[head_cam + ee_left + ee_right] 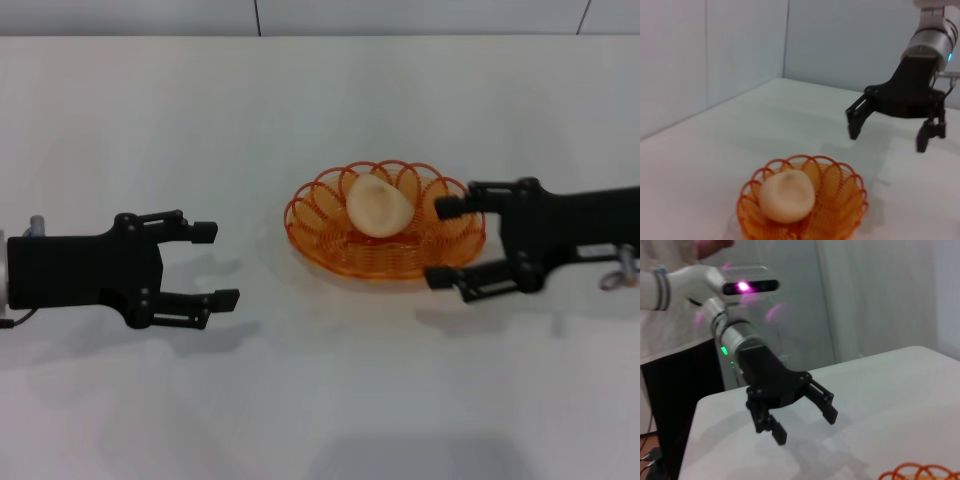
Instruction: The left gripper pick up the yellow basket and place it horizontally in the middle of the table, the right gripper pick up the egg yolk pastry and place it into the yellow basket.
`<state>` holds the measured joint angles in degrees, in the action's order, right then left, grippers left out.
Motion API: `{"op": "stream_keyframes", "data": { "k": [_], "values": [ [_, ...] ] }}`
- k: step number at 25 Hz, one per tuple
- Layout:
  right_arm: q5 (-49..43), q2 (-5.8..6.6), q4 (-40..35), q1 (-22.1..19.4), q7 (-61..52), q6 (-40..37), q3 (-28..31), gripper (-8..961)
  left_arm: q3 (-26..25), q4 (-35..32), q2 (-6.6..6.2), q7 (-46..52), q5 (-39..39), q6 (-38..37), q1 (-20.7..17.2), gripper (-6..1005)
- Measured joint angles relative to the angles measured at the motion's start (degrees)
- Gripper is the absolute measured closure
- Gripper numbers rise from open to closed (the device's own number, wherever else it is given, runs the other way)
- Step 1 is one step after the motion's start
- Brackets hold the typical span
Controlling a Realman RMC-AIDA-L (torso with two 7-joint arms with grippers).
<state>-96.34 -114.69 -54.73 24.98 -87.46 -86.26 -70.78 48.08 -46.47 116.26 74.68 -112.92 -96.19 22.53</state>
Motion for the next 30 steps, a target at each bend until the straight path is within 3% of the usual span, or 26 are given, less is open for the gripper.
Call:
{"op": "stream_keyframes", "data": {
  "k": [6, 12, 30],
  "values": [
    [-2.7, 0.62, 1.3, -2.6, 5.4, -4.5, 3.8, 72, -0.1, 0.0, -0.57, 1.5, -1.7, -0.8, 0.9, 128],
    [-5.1, 0.68, 2.3, -3.1, 6.7, -4.9, 3.9, 70, -0.1, 0.1, -0.89, 4.6, -5.4, -1.3, 3.2, 128],
    [-7.6, 1.01, 2.8, -4.7, 8.4, -7.9, 8.8, 71, -0.5, 0.0, -0.96, 4.8, -5.6, -0.3, 3.7, 129]
  ]
}}
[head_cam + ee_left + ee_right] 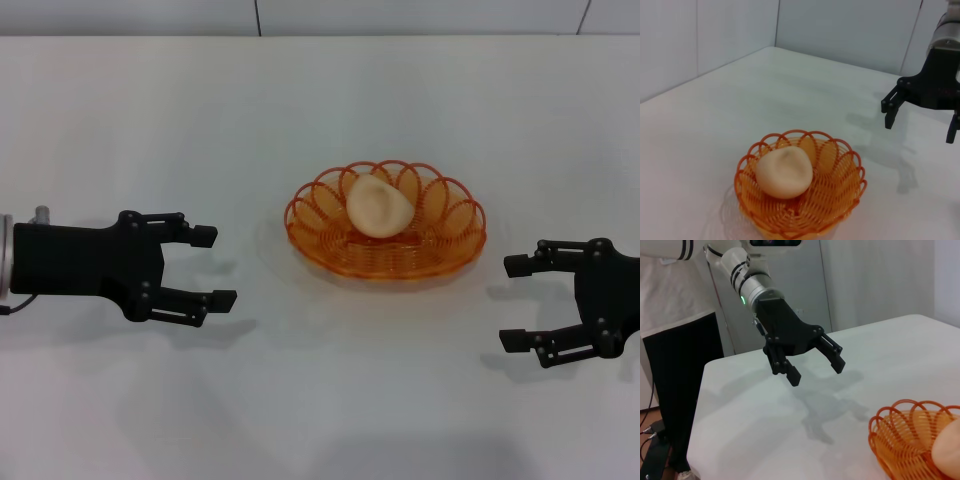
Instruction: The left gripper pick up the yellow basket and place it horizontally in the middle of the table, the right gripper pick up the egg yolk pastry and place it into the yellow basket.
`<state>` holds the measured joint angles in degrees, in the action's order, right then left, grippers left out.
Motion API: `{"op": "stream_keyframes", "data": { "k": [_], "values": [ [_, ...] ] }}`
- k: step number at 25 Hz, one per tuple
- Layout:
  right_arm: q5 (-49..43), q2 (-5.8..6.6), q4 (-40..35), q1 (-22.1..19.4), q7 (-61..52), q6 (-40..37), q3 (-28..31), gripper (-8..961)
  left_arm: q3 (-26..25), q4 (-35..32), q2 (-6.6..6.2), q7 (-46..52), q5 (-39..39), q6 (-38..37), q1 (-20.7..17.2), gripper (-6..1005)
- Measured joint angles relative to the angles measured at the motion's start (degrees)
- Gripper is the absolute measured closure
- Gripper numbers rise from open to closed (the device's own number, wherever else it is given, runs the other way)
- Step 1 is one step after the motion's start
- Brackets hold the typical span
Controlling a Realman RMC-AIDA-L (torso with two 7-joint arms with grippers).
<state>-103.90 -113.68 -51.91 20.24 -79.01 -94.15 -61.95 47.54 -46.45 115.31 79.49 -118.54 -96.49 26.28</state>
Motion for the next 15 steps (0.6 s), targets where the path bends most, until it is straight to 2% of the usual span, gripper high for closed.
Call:
{"op": "stream_keyframes", "data": {
  "k": [8, 15],
  "values": [
    [-0.6, 0.21, -0.2, 0.0, 0.0, 0.2, 0.0, 70, 0.0, 0.0, -0.01, 0.0, -0.1, 0.2, 0.0, 129],
    [-0.9, 0.21, -0.4, 0.0, -0.2, 0.0, 0.1, 70, 0.6, 0.0, -0.55, 0.6, -0.8, -1.1, 0.6, 129]
  ]
}}
